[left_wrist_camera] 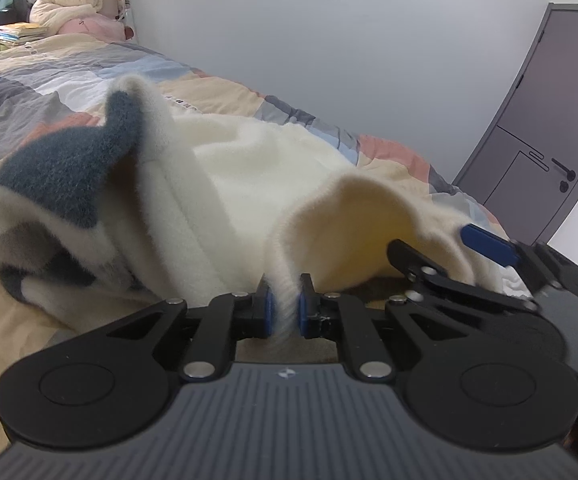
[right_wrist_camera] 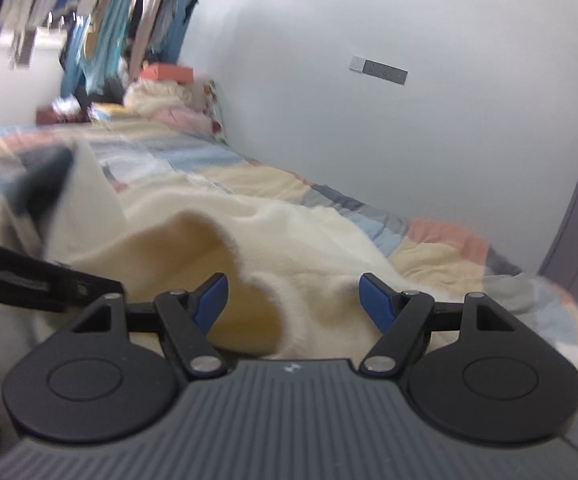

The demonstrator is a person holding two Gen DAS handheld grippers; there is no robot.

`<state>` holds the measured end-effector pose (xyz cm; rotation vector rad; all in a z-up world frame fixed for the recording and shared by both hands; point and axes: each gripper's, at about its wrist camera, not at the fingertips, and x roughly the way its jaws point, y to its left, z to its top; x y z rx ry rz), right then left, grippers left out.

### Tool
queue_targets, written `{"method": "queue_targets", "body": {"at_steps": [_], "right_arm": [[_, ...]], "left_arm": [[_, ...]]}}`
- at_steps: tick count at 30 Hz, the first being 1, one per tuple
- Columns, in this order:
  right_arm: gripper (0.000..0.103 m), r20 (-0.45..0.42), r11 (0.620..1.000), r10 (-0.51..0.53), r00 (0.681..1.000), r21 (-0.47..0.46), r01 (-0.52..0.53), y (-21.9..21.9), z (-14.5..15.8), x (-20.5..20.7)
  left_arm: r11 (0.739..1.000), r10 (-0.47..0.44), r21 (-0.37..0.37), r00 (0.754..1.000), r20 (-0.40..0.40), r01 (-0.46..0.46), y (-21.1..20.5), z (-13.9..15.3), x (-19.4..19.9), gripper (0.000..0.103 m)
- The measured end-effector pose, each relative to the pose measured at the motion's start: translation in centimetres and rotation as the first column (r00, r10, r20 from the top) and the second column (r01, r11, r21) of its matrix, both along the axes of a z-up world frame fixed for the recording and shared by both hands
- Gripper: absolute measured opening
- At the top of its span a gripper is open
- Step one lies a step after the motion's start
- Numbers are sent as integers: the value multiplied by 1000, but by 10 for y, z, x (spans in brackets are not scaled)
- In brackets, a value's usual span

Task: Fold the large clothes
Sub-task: 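Lift the gripped blanket edge upward with both grippers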

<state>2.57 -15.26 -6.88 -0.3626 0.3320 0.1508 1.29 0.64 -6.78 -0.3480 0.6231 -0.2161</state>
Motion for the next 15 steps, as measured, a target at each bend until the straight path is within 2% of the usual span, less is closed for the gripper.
{"method": "queue_targets", "body": {"at_steps": [2,3,4,6,10,12,14,15], "right_arm": [[73,-26,1000,-11,1000,-13,10,0,-1,9],[66,-41,1000,-8,999,-7,8,-1,-1,11],[47,-53,1000,-16,998,-6,16,-2,-1,13],[24,-70,999,-41,997,4,41,-7,-3,14],[17,-68,992,-40,997,119,48,-17,3,6],[16,-73,982,-47,996,177,59,-23,8,3],[15,-62,976,-57,996,205,69,-26,11,1],[15,-53,975,-61,997,211,71,-27,13,-1]], "left_arm": [[1000,-5,16,1000,7,5,-1,0,0,12],[1000,-7,27,1000,14,7,-2,0,0,12],[999,-9,40,1000,22,8,-4,0,-1,12],[998,-12,54,1000,26,11,-7,-1,-2,12],[998,-13,70,1000,27,12,-10,-4,-1,14],[997,-4,80,1000,19,2,-11,-7,1,23],[998,12,59,1000,-9,-12,-10,-13,7,35],[999,21,42,1000,-23,-20,-8,-17,10,36]]}}
